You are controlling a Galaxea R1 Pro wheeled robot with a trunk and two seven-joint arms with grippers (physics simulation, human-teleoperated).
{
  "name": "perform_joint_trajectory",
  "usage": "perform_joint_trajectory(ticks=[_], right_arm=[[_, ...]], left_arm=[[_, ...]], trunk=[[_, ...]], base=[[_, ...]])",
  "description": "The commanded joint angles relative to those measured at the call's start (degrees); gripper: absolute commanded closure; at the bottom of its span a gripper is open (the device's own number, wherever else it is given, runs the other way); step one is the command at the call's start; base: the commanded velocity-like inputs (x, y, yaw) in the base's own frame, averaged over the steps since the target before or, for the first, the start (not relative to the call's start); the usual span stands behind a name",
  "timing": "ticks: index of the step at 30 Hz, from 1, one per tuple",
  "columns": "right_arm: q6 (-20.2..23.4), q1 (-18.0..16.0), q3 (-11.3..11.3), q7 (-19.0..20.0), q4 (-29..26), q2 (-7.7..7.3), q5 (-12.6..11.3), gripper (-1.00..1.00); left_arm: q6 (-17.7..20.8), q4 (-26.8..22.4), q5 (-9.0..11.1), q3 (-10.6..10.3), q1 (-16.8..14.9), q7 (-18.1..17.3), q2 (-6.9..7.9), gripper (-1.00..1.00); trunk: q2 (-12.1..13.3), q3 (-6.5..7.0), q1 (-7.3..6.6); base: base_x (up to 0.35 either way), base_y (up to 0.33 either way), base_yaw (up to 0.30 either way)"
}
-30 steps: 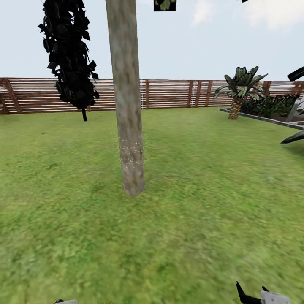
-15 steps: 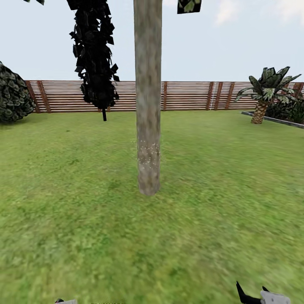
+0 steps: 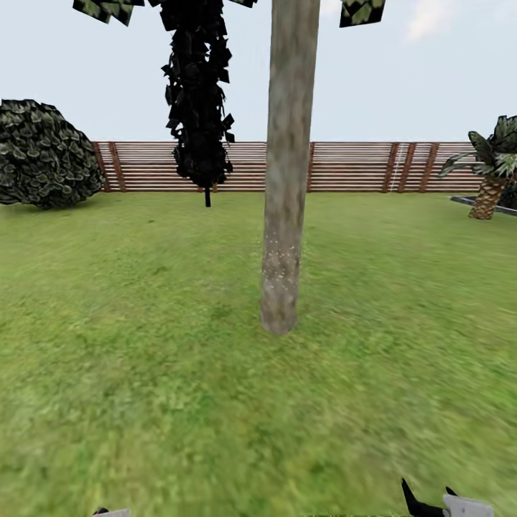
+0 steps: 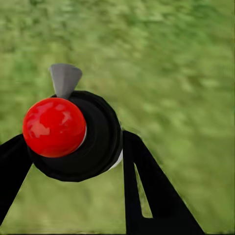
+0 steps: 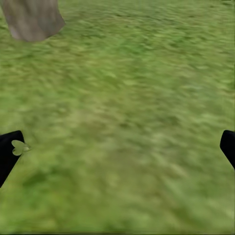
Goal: In the garden, pick up the pesticide atomizer on the floor and spray pesticide onto both trees until each tree trunk is fully covered.
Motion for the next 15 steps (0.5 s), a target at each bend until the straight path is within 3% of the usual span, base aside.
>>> perform_joint_trajectory(ticks=[1, 15], right_arm=[[0.00, 0.00, 0.00, 0.00, -0.02, 0.00, -0.03, -1.00], [-0.04, 0.02, 0.00, 0.00, -0.04, 0.00, -0.05, -1.00]], left_arm=[[0.00, -0.05, 0.06, 0.02, 0.00, -0.02, 0.00, 1.00], [0.06, -0.06, 0.10, 0.09, 0.00, 0.07, 0.00, 1.00]], trunk=[[0.00, 0.05, 0.00], [0.00, 0.81, 0.00]], base=[[-0.265, 0.200, 0.245], [-0.217, 0.249, 0.240]])
